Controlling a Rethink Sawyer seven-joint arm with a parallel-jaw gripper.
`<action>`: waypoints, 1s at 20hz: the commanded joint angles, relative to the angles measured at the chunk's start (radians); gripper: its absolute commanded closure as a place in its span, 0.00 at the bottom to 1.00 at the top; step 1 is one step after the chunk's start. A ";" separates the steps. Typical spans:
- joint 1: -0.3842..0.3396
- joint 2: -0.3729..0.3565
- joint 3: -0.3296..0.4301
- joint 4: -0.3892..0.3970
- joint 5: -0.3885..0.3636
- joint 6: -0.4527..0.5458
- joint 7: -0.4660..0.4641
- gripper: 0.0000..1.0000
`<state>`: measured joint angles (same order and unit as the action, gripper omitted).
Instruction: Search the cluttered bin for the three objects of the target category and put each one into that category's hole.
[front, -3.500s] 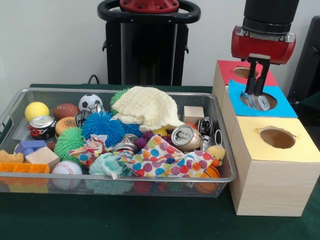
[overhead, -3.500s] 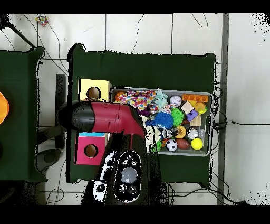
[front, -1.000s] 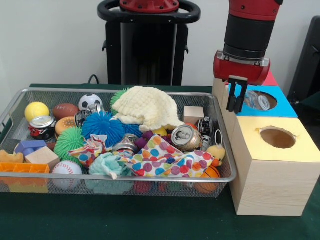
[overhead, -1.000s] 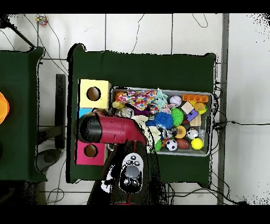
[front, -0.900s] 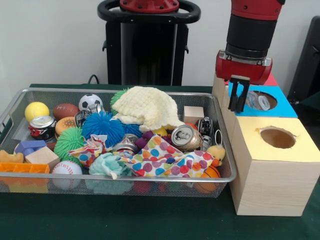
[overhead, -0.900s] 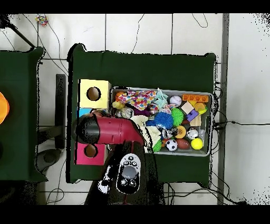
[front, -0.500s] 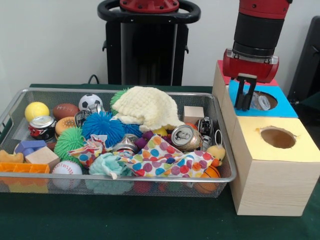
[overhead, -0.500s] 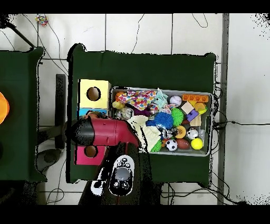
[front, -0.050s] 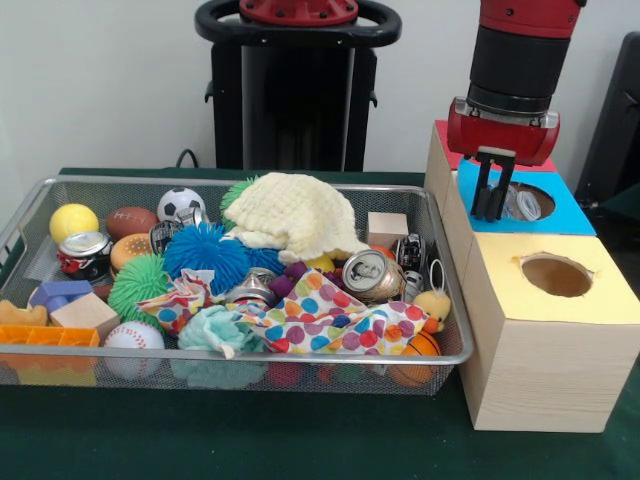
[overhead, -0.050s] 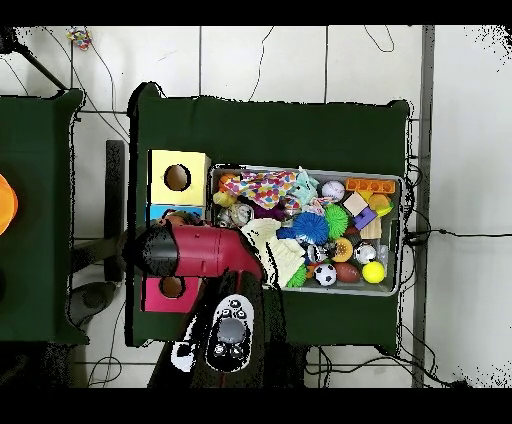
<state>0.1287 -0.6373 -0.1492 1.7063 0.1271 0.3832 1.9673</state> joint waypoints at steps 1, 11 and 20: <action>0.003 0.064 0.088 0.093 0.042 -0.022 0.194 1.00; 0.047 0.039 0.051 0.110 0.060 0.030 0.225 1.00; 0.072 0.008 0.033 0.134 0.092 0.076 0.227 1.00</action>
<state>0.1845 -0.6396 -0.1632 1.7289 0.1722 0.3826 1.9673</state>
